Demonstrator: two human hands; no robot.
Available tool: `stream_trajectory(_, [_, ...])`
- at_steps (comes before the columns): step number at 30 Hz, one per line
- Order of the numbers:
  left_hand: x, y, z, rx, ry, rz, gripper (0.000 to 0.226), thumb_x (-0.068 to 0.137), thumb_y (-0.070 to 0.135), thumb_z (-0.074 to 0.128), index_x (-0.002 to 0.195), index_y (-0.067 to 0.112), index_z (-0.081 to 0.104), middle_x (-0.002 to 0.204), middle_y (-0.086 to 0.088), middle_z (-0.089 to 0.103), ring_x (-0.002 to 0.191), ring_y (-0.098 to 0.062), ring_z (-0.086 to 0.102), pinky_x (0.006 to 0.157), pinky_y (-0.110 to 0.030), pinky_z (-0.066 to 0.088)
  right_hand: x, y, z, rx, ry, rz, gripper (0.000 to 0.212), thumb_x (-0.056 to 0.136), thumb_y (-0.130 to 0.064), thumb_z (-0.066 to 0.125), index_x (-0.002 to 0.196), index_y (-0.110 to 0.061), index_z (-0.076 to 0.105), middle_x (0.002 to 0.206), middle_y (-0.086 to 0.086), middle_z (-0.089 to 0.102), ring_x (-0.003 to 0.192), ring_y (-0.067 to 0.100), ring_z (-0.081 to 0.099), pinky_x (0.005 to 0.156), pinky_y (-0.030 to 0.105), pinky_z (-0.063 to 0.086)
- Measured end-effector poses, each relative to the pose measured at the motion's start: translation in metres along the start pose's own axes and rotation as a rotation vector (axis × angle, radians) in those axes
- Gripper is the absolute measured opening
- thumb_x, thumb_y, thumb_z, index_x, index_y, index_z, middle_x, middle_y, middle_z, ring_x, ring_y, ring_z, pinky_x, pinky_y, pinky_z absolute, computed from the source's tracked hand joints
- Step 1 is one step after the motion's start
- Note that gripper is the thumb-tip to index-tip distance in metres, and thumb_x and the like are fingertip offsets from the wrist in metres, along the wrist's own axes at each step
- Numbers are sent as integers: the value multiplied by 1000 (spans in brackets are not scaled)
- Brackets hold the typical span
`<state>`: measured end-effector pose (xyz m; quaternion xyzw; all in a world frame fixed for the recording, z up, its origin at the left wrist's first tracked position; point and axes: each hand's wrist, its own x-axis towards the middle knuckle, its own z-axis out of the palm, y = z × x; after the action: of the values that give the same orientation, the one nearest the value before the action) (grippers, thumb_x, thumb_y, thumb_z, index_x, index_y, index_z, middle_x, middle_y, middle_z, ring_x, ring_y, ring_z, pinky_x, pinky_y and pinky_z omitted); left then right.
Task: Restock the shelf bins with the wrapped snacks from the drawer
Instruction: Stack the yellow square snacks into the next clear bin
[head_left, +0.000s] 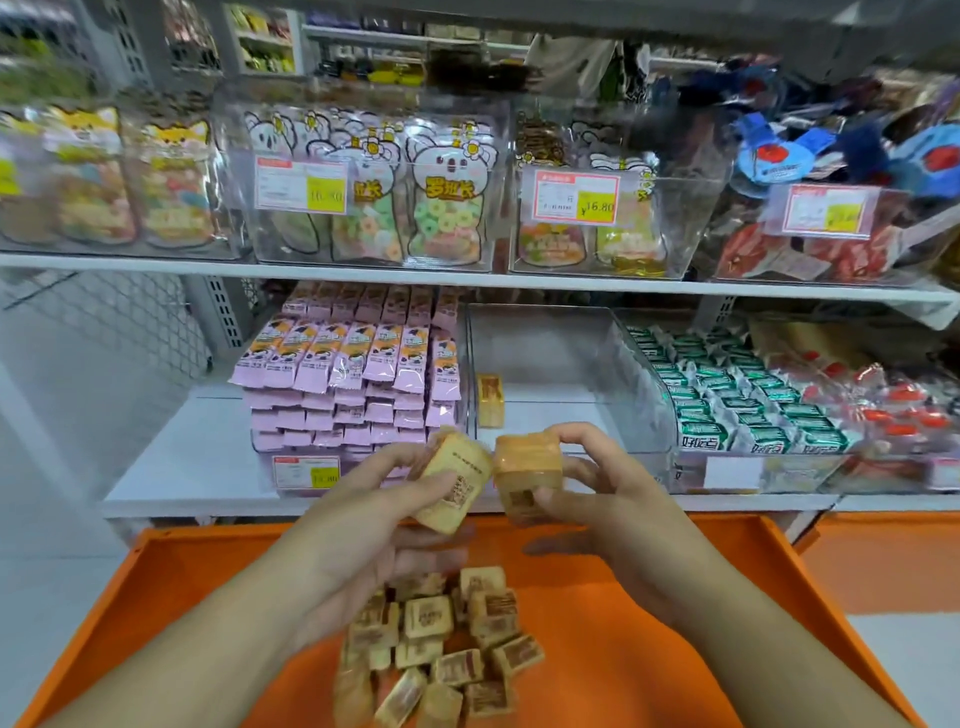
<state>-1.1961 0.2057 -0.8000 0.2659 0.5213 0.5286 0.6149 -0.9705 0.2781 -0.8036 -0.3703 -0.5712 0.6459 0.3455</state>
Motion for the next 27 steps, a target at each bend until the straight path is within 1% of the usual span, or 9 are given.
stream_trajectory(4, [11, -2, 6, -62, -2, 62, 25, 90, 25, 73, 113, 17, 79, 113, -14, 78, 107, -30, 75, 86, -38, 62, 5, 6, -5, 227, -26, -12, 39, 84, -10, 72, 121, -6, 62, 122, 28, 69, 113, 44, 69, 102, 52, 57])
stream_trajectory(7, [13, -4, 10, -97, -10, 100, 26, 96, 23, 66, 114, 8, 77, 115, -15, 77, 110, -27, 74, 91, -35, 61, 5, 9, -6, 262, -20, -34, 33, 86, -19, 72, 115, -6, 64, 112, 16, 68, 104, 35, 66, 84, 36, 59])
stream_trajectory(9, [13, -5, 10, -91, -20, 123, 27, 95, 11, 67, 120, 2, 72, 122, -18, 74, 114, -28, 72, 89, -31, 62, 2, 10, -7, 237, -10, -46, 39, 83, -12, 77, 119, -5, 65, 109, 12, 69, 96, 33, 68, 71, 31, 56])
stream_trajectory(12, [13, -10, 10, -64, 10, 159, 41, 77, -1, 76, 117, 0, 71, 118, -19, 75, 109, -33, 74, 86, -32, 63, 0, 10, -8, 139, 21, -75, 55, 77, 5, 84, 126, -11, 66, 119, 13, 71, 101, 34, 72, 72, 30, 57])
stream_trajectory(18, [8, -9, 9, 67, 40, 211, 40, 66, 22, 86, 103, 12, 76, 102, -13, 64, 92, -27, 67, 92, -42, 52, -2, 9, -16, 192, 34, -67, 66, 67, 5, 80, 129, -11, 65, 122, 20, 71, 110, 53, 67, 77, 41, 57])
stream_trajectory(20, [7, -10, 8, 152, 50, 211, 38, 66, 22, 88, 102, 18, 77, 101, -9, 69, 92, -27, 68, 92, -46, 52, -4, 7, -18, 234, 42, -43, 68, 67, 7, 79, 130, -12, 64, 122, 21, 72, 108, 53, 68, 79, 44, 57])
stream_trajectory(23, [7, -13, 9, 270, 72, 191, 69, 56, 1, 99, 115, 25, 72, 105, -8, 75, 92, -23, 75, 83, -34, 57, -6, 5, -18, 209, 44, -40, 69, 76, 18, 77, 134, -15, 61, 127, 14, 71, 107, 50, 70, 90, 58, 60])
stream_trajectory(25, [10, -15, 8, 340, 97, 174, 81, 45, 6, 98, 119, 22, 69, 109, -9, 74, 93, -23, 75, 78, -32, 59, -7, 3, -20, 158, 37, -38, 65, 82, 20, 71, 136, -14, 58, 130, 10, 70, 105, 48, 72, 92, 65, 58])
stream_trajectory(27, [13, -17, 6, 358, 85, 154, 78, 41, 15, 99, 114, 16, 72, 105, -12, 77, 95, -28, 76, 83, -42, 62, -7, 2, -24, 80, 23, -35, 60, 83, 19, 72, 133, -12, 59, 131, 10, 69, 104, 45, 73, 92, 63, 59])
